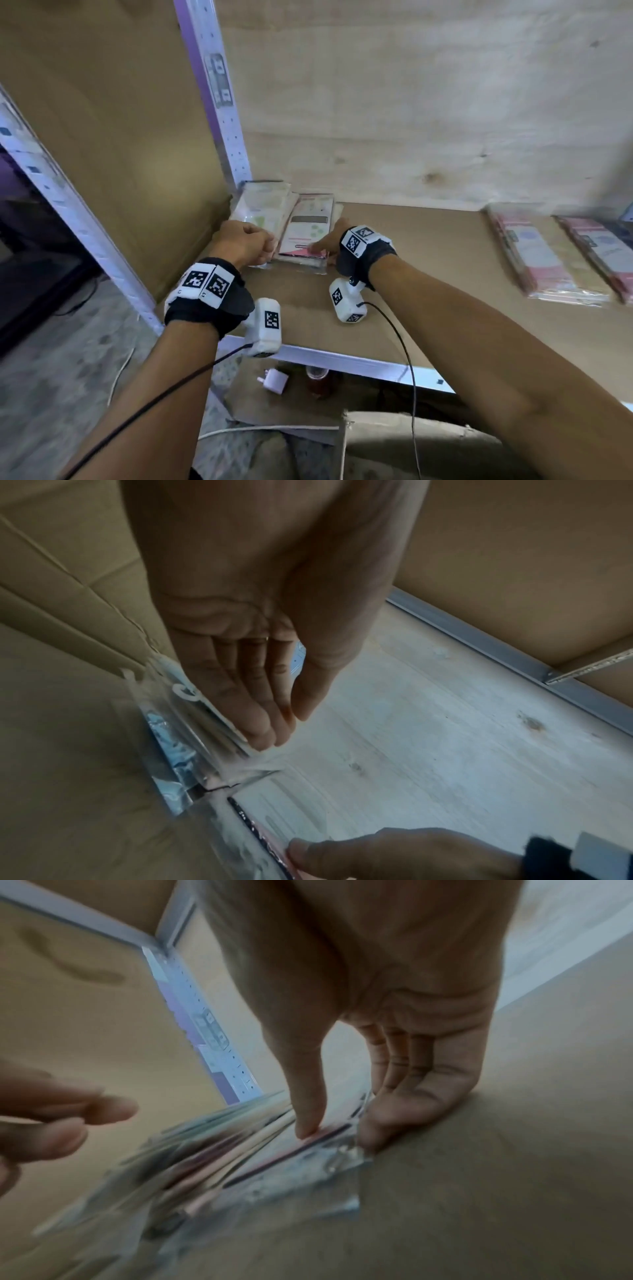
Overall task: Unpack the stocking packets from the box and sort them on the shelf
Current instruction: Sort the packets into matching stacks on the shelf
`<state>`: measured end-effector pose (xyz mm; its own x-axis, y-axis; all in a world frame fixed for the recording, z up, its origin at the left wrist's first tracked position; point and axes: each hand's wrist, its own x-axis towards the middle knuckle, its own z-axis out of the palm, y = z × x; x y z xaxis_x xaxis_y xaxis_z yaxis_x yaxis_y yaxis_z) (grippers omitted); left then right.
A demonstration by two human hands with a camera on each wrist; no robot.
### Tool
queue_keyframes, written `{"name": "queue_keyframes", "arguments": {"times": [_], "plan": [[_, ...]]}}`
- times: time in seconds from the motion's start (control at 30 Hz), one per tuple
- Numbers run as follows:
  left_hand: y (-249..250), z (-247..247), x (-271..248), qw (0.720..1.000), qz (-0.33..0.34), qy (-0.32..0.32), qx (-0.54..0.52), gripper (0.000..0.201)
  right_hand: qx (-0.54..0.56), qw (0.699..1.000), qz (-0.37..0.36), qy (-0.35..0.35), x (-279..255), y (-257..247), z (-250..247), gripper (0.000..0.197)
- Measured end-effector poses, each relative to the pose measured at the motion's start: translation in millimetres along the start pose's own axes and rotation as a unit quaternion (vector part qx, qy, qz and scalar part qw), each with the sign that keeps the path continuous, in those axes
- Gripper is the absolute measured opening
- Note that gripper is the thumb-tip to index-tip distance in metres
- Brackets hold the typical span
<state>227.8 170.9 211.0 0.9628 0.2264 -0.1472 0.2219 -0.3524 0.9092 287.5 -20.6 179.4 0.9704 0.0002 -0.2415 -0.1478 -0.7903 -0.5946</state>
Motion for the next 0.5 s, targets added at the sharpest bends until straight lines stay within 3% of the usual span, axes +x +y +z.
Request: {"name": "queue_keyframes", "arguments": {"times": [0.17, 0.27, 0.37, 0.43, 0.5], "plan": [[1, 4, -1, 1.0, 0.009, -0.004, 0.001, 0.013, 0.034, 0.998, 0.004, -0.046, -4, 8, -11, 0.047], [6, 14, -5, 0.998, 0.037, -0.038, 0.021, 0.017, 0.139, 0.988, -0.027, -0.061, -18, 24, -20, 0.014], [14, 29, -14, 0.981, 0.106, -0.111, 0.117, 0.047, 0.292, 0.955, -0.037, -0.048, -41, 45, -36, 0.013], [21, 42, -23, 0.95, 0.15, -0.145, 0.232, 0.064, 0.4, 0.916, -0.022, -0.034, -59, 55, -52, 0.033], [31, 57, -33, 0.924, 0.19, -0.156, 0.294, 0.071, 0.461, 0.887, -0.032, -0.004, -78, 64, -73, 0.04]]}}
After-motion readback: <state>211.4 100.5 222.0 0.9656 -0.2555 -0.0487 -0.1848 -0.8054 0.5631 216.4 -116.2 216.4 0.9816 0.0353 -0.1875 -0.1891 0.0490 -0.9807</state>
